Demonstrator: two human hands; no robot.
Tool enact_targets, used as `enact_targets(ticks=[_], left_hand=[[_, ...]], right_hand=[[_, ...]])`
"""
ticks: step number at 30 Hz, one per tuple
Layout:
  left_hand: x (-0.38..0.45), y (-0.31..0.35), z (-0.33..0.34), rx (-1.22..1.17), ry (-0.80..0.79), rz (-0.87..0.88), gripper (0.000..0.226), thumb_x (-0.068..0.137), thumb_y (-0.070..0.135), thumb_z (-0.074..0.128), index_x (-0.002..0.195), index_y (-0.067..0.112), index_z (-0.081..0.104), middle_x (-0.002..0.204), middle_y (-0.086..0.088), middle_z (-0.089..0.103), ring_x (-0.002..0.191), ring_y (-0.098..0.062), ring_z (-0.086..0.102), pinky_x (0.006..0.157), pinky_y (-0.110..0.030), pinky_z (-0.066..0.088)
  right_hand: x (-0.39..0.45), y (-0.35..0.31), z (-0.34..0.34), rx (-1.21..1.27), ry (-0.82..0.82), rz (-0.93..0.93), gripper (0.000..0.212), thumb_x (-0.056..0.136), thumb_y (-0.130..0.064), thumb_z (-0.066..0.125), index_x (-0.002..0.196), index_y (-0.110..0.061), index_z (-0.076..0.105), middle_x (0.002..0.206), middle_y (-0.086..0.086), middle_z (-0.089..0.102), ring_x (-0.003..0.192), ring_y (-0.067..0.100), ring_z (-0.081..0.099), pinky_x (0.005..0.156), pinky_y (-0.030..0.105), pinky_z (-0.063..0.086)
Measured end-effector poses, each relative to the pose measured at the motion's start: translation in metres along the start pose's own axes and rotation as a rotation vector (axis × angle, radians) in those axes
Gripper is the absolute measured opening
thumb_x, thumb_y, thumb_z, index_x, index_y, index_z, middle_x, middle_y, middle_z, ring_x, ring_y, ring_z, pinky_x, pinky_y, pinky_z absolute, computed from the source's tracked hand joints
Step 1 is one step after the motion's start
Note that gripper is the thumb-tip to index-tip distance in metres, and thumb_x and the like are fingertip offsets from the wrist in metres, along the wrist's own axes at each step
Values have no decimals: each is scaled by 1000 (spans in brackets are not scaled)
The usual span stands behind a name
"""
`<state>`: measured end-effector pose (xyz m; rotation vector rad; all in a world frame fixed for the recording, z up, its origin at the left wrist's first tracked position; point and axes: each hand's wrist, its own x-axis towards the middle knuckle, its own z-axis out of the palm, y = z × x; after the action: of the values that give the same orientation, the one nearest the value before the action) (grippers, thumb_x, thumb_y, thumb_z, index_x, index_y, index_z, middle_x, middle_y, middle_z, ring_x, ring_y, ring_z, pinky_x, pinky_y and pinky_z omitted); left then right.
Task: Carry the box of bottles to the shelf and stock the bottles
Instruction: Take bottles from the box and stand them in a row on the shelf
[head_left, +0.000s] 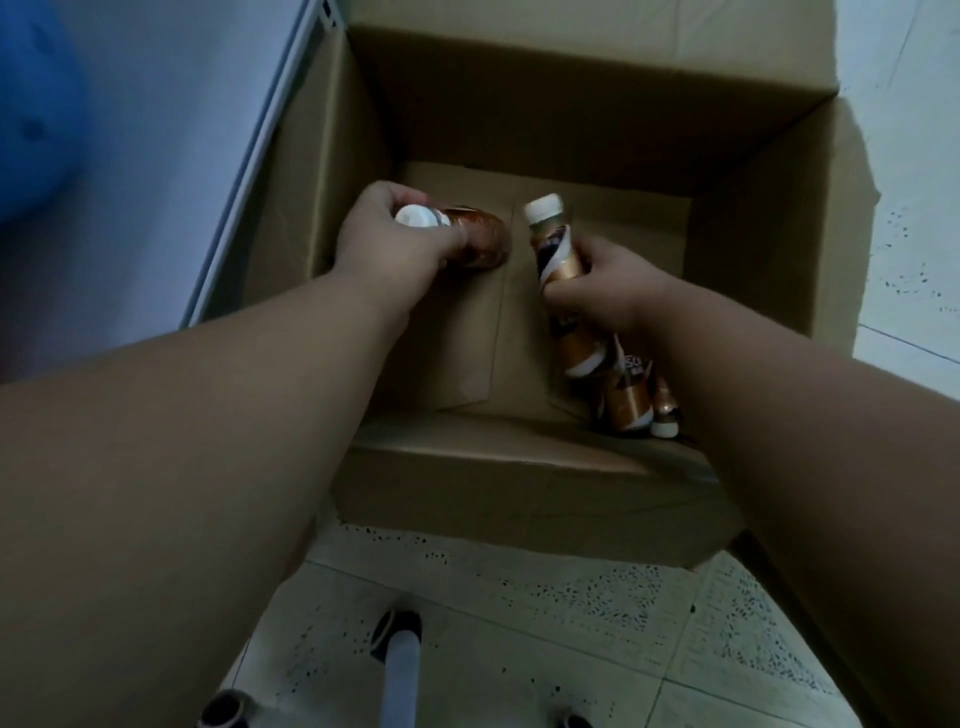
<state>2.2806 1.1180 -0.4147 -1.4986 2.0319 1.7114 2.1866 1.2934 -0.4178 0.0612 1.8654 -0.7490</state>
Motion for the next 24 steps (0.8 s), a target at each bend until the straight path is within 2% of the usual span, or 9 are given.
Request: enact_targets(ticks=[3, 5, 8, 10, 13, 17, 21, 24], left_hand=[[3, 0, 10, -150, -12, -39, 57, 78, 26, 78, 127, 29, 49, 127, 2, 53, 114, -21, 54, 93, -40, 54], [4, 8, 20, -188, -67, -42, 61, 80, 31, 75, 134, 28, 48, 133, 3, 53, 121, -21, 50, 101, -44, 47], [5, 24, 34, -149, -105, 27, 53, 85, 41, 68, 133, 27, 52, 132, 4, 56, 123, -19, 51, 103, -42, 43], [-1, 36, 34, -169, -74, 31, 51, 87, 46, 62, 133, 26, 51, 129, 2, 58, 121, -21, 53, 102, -42, 43], [-27, 61, 21, -257, -3, -6, 48, 82, 48, 60, 126, 27, 57, 116, 0, 64, 109, -22, 59, 98, -48, 46], [-78, 111, -13, -295, 75, 79, 24, 83, 37, 56, 102, 25, 63, 96, -2, 70, 92, -21, 65, 90, -47, 51], [-127, 167, -63, -338, 148, 191, 25, 80, 39, 67, 94, 19, 63, 81, -5, 73, 75, -21, 71, 79, -42, 57], [-162, 206, -109, -241, 179, 347, 29, 74, 40, 75, 80, 13, 67, 71, -4, 73, 67, -20, 71, 69, -37, 58]], right_hand=[[4, 1, 3, 279, 94, -40, 29, 82, -18, 72, 107, -23, 58, 106, 4, 65, 98, 24, 64, 82, 42, 53], [6, 0, 6, 365, 130, -61, 25, 81, -16, 72, 101, -23, 59, 106, 6, 67, 97, 24, 65, 87, 44, 52], [4, 0, 4, 400, 169, -107, 34, 80, -18, 75, 109, -22, 59, 106, 2, 68, 96, 20, 65, 83, 39, 53], [-5, -5, -1, 382, 178, -139, 46, 81, -28, 76, 121, -22, 55, 109, -2, 66, 97, 16, 64, 79, 35, 51], [-37, -25, -13, 362, 250, -215, 48, 84, -36, 72, 125, -21, 51, 113, -1, 64, 102, 18, 62, 88, 41, 51], [-101, -79, -34, 298, 332, -357, 31, 81, -30, 71, 108, -19, 58, 104, 6, 69, 96, 23, 68, 89, 47, 54], [-178, -144, -47, 251, 396, -533, 21, 77, -21, 68, 96, -16, 59, 92, 14, 72, 84, 30, 72, 84, 50, 58], [-232, -191, -45, 224, 424, -694, 15, 74, -18, 70, 85, -16, 59, 79, 17, 72, 74, 32, 74, 77, 54, 60]])
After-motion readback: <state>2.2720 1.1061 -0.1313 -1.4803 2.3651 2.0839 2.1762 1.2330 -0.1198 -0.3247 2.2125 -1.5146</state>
